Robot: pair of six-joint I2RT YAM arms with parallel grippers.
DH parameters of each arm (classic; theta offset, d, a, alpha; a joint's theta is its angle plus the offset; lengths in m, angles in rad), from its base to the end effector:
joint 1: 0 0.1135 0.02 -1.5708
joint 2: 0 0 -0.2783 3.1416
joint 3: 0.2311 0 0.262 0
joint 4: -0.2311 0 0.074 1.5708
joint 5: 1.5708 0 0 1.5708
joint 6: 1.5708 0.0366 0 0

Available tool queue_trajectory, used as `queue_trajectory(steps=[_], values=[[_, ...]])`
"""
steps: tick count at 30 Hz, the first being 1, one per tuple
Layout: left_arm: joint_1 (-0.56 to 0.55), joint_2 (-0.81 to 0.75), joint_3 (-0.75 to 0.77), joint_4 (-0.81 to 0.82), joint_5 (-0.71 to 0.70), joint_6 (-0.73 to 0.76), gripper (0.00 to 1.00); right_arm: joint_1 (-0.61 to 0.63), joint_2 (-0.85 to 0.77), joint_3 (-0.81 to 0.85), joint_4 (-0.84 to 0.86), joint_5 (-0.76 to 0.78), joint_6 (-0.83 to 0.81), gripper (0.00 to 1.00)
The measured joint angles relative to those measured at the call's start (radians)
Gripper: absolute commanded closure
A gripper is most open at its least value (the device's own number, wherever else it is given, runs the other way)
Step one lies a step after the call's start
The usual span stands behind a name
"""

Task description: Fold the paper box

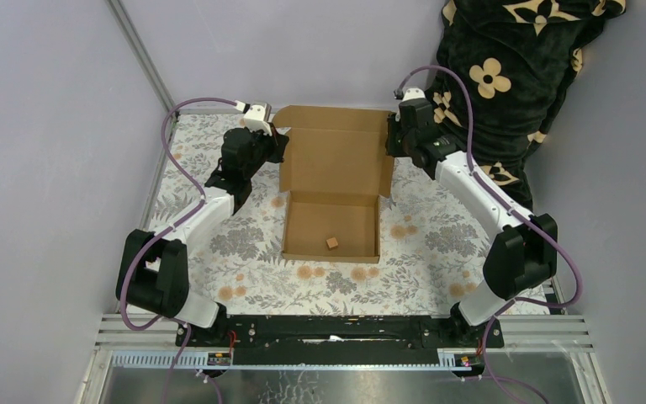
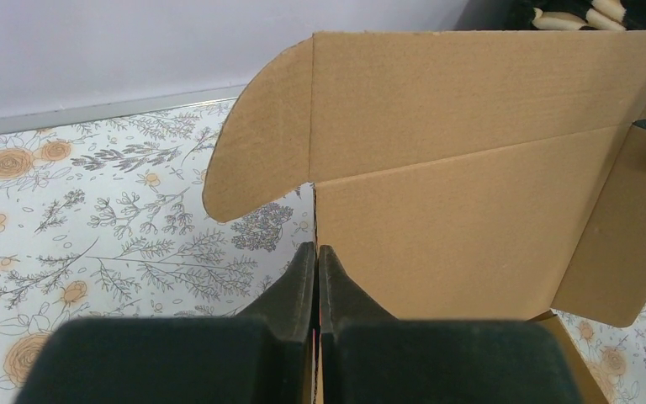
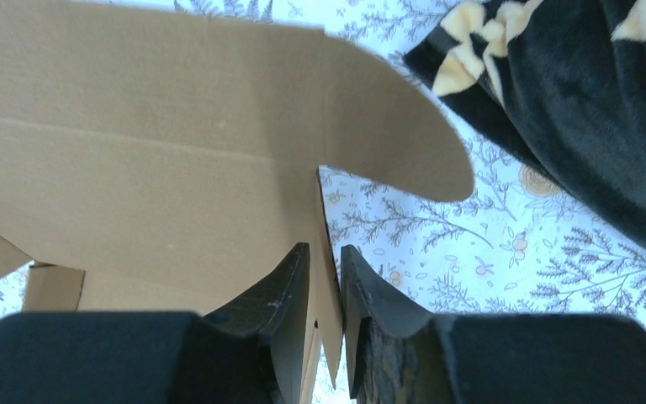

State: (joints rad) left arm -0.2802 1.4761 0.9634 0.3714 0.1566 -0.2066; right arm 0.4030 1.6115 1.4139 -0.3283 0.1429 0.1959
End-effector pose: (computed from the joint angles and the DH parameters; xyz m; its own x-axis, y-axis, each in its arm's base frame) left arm 0.3390 -0.1035 0.3022 -0.2189 -0.1478 -0.9645 0.3848 0.8952 -0.2246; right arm 0.3594 0.1476 0.3450 -0.5064 -0.0065 -0.8622 -0.1797 0.9788 0.0982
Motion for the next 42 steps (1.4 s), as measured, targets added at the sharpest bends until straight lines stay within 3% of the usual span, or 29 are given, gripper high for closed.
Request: queue_trajectory(steps=[15, 29, 35, 42], values=[[0.0, 0.0, 0.0, 0.002, -0.001, 0.001, 0.99, -0.038, 0.042, 0.083, -0.009, -0.053, -0.001, 0.78], [0.0, 0.0, 0.0, 0.002, -0.004, 0.005, 0.99, -0.115, 0.039, 0.068, -0.019, -0.092, -0.023, 0.58], [0.0, 0.0, 0.0, 0.002, -0.004, 0.012, 1.0, -0.196, 0.039, 0.069, -0.024, -0.19, -0.038, 0.58], [0.0, 0.001, 0.0, 0.002, -0.005, 0.019, 1.0, -0.209, 0.045, 0.071, -0.018, -0.306, -0.046, 0.58]])
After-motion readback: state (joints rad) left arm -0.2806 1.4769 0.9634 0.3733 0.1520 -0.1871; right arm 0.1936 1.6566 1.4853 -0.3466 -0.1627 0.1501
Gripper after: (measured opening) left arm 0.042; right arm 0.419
